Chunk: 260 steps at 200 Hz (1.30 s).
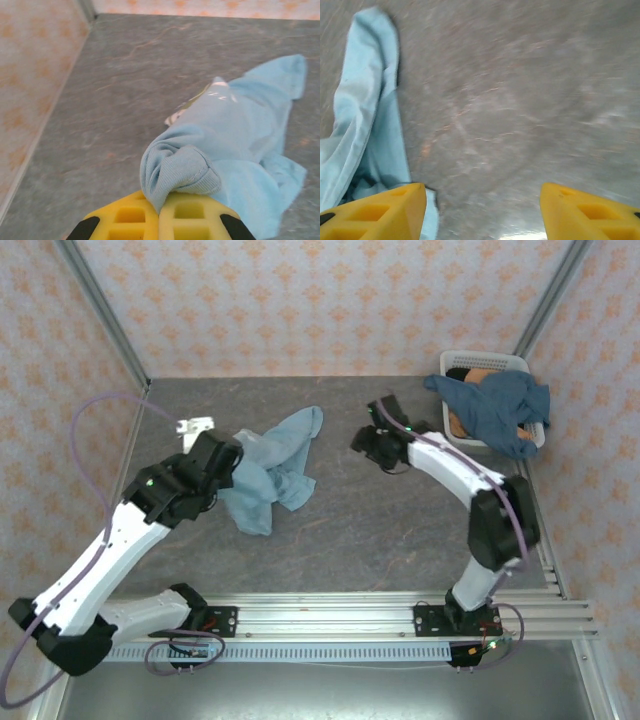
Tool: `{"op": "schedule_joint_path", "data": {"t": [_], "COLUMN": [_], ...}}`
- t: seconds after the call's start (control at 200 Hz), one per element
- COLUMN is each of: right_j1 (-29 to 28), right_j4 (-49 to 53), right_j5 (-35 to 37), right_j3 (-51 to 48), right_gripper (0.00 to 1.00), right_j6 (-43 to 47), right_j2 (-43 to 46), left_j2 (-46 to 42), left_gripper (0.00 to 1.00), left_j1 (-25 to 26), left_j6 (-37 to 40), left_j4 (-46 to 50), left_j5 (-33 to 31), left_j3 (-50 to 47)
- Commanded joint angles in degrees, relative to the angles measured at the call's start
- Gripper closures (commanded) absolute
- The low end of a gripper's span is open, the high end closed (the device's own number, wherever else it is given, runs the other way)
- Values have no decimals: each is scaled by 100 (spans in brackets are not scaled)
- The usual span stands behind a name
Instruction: Fold and stack the t-shirts
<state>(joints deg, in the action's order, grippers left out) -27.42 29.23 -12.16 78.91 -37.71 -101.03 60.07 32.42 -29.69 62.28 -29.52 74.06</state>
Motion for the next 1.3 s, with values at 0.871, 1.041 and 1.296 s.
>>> {"op": "schedule_joint_path", "data": {"t": [0.871,1.041,1.296], "right_j1": [-668,-542,-362], "right_j4": [-660,-1086,-1000], "right_j5": [134,662,1027], "right_j3": [4040,2867,1941], "right_gripper": [100,100,100], "right_j6": [-1306,-1233,-634], "right_j2": [-4021,-2766,-886], "left_j2": [-458,-289,96], "left_gripper": [100,100,100], "left_j1": [-288,-310,-379], "left_j6": [-663,-508,-230], "left_j4": [1200,1096,698], "left_j5": [-660,-721,-701], "left_j3": [-22,358,1275]}}
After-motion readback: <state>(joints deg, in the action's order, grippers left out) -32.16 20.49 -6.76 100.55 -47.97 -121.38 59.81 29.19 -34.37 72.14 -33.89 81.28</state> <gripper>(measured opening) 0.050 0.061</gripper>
